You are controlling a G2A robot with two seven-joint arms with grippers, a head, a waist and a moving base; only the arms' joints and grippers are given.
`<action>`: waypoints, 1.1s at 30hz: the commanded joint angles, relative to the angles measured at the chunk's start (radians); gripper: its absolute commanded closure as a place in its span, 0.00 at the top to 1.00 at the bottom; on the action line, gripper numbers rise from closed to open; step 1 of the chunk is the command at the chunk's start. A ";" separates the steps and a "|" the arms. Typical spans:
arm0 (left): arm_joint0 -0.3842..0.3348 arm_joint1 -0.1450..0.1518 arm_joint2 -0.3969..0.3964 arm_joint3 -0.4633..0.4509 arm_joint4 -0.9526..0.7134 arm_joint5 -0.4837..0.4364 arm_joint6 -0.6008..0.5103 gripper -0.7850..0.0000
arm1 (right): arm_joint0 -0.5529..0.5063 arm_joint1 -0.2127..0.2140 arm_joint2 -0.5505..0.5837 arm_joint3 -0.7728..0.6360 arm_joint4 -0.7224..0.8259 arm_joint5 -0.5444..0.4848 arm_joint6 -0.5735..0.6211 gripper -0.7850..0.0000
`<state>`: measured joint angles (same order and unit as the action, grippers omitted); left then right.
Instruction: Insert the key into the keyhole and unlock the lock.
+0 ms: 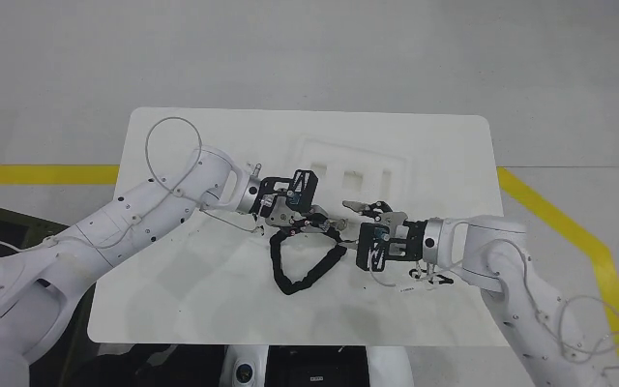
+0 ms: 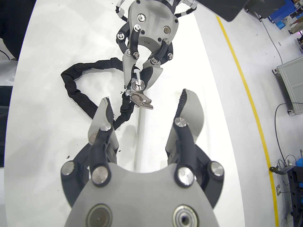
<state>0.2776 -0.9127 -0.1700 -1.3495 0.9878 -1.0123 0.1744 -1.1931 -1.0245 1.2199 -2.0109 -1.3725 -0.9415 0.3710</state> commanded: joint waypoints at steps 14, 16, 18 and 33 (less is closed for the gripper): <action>0.003 -0.002 0.000 0.006 0.022 0.000 0.031 0.00 | 0.021 -0.001 -0.037 0.027 0.053 0.036 0.033 0.00; 0.003 -0.002 0.000 0.006 0.026 0.000 0.036 0.00 | 0.021 -0.002 -0.041 0.035 0.077 0.047 0.045 0.00; 0.002 -0.003 0.000 0.007 0.030 0.000 0.041 0.00 | 0.023 -0.002 -0.047 0.042 0.110 0.056 0.063 0.00; 0.000 0.003 0.000 0.016 0.047 0.000 0.068 0.00 | 0.033 -0.014 -0.109 0.095 0.527 0.249 0.260 0.00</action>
<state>0.2777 -0.9102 -0.1700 -1.3341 1.0348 -1.0124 0.2421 -1.1603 -1.0377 1.1105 -1.9171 -0.8682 -0.7093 0.6275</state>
